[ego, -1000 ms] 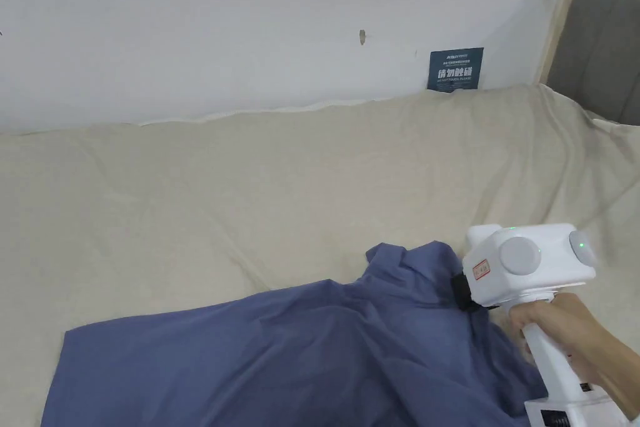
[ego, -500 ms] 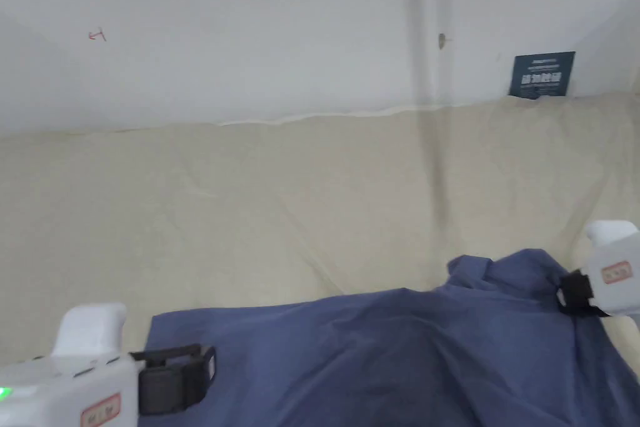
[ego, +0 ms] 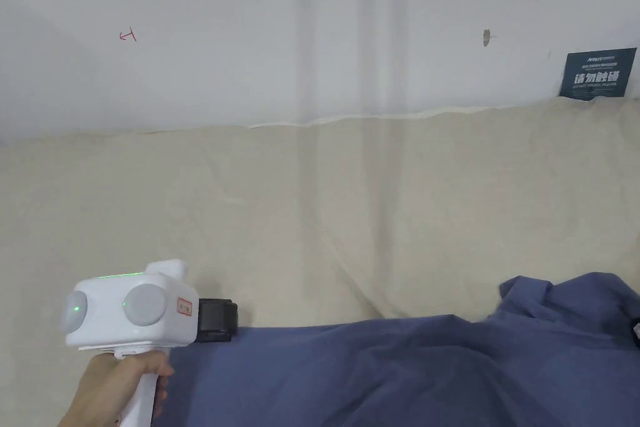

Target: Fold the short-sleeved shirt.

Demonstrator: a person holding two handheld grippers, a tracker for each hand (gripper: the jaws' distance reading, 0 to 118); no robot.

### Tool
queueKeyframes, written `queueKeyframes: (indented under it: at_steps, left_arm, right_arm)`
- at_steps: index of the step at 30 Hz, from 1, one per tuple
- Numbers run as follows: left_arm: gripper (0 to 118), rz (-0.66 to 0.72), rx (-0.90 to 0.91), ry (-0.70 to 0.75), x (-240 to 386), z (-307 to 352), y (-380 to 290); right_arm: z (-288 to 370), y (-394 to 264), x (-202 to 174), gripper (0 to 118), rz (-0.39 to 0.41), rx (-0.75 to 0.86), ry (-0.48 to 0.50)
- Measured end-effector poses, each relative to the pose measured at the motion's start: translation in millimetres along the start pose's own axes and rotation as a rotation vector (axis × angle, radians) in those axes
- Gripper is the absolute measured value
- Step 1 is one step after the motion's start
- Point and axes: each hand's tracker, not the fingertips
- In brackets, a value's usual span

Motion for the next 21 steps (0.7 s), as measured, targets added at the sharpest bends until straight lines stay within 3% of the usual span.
queueKeyframes:
  at_steps: [2, 4, 6, 7, 9, 15, 21]
  left_arm:
    - [98, -0.018, -0.009, 0.011, 6, -9, -7]
    - [96, -0.045, 0.037, 0.042, 13, -6, -16]
    - [82, -0.018, 0.017, 0.005, 11, 2, -13]
    - [69, -0.019, 0.014, -0.004, 8, 5, -11]
    - [7, -0.021, 0.026, -0.027, 7, 14, -12]
    - [5, -0.083, 0.023, -0.018, 4, 13, -7]
    - [5, -0.052, 0.031, -0.059, 4, 38, 2]
  right_arm:
    - [-1, 1, 0, 7, 0.009, 0.004, -0.003]
    - [-2, 0, 0, 7, 0.012, 0.004, -0.002]
    - [-3, -1, 3, 7, 0.002, 0.005, 0.001]
    - [-2, -1, 4, 7, -0.008, 0.007, 0.005]
    - [-1, -2, 8, 7, -0.027, 0.019, 0.01]
    - [7, -2, 4, 7, -0.036, 0.03, 0.001]
    - [20, 3, 9, 7, -0.064, 0.06, 0.012]
